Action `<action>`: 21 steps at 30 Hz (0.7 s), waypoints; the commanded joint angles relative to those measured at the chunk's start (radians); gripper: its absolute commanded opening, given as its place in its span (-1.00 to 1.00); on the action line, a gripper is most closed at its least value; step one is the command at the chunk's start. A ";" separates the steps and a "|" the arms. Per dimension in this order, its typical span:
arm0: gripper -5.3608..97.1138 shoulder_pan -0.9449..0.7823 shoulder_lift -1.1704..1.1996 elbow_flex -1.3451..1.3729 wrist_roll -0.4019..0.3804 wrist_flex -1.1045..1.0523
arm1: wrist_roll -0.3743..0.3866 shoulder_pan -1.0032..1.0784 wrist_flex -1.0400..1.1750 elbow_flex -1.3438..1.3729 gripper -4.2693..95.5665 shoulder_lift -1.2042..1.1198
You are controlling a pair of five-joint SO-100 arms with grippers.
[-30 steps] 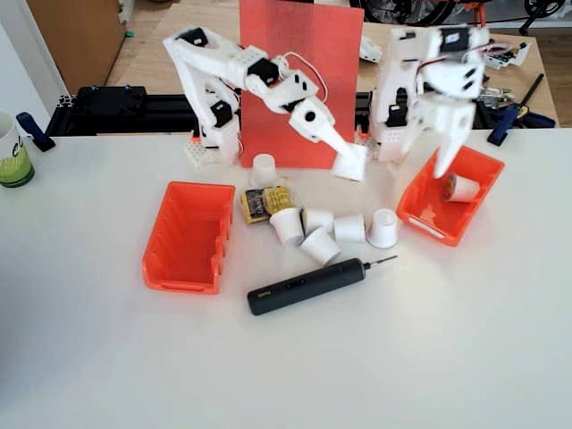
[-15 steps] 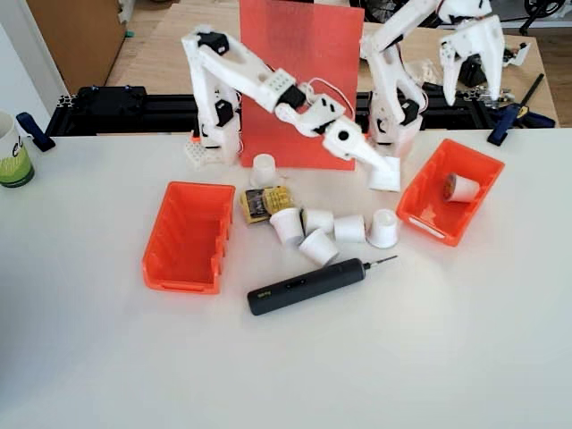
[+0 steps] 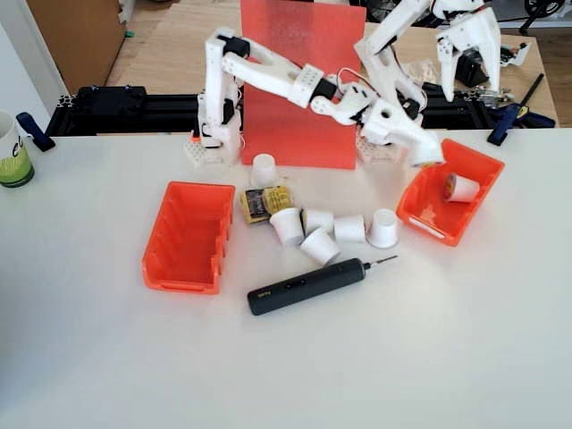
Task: Sort the coffee pods, blue into left, red into right
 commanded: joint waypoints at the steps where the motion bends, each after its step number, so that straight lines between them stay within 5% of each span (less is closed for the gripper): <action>1: -0.65 -0.015 -0.186 -0.253 0.009 -0.054 | -0.005 -0.006 -0.049 0.002 -0.26 -0.021; 7: -0.58 -0.020 -0.272 -0.291 0.012 -0.149 | -0.021 -0.008 -0.049 0.002 -0.20 -0.025; 18: -0.37 -0.040 -0.147 -0.308 0.408 0.054 | -0.040 -0.006 -0.075 0.037 -0.14 -0.026; 21: -0.38 -0.038 -0.140 -0.307 0.443 0.058 | -0.043 -0.006 -0.075 0.031 -0.16 -0.026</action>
